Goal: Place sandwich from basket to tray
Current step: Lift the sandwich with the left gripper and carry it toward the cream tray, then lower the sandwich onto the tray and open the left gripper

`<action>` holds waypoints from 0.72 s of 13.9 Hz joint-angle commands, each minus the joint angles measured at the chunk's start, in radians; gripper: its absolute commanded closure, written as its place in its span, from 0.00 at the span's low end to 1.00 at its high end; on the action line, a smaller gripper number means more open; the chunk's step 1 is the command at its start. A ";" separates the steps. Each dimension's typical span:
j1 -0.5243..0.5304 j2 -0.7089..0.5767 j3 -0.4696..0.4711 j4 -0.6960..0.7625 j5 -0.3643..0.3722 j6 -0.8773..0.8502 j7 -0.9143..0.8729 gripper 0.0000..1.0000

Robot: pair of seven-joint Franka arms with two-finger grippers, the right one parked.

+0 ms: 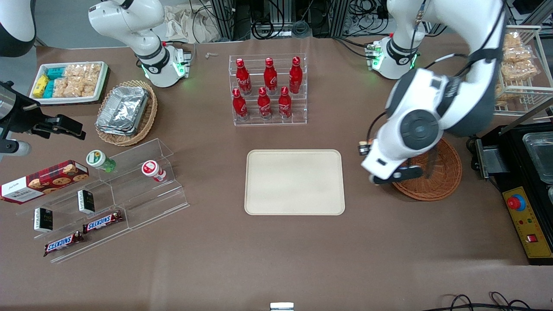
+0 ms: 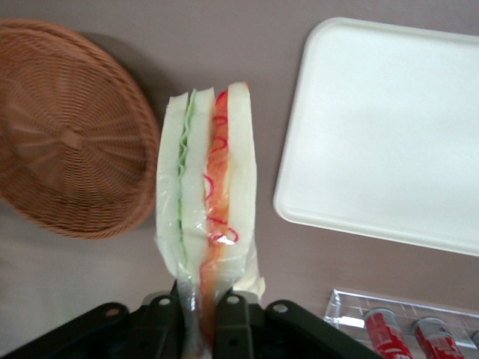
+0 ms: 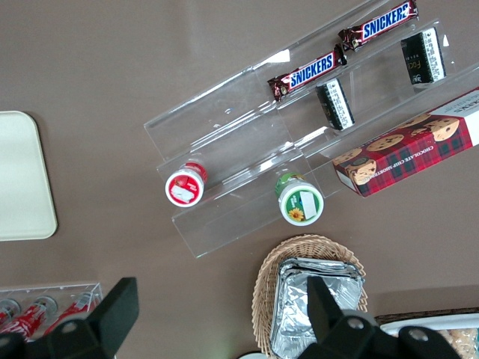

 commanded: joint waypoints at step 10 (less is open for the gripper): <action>-0.119 0.277 0.011 0.041 -0.038 0.260 -0.020 1.00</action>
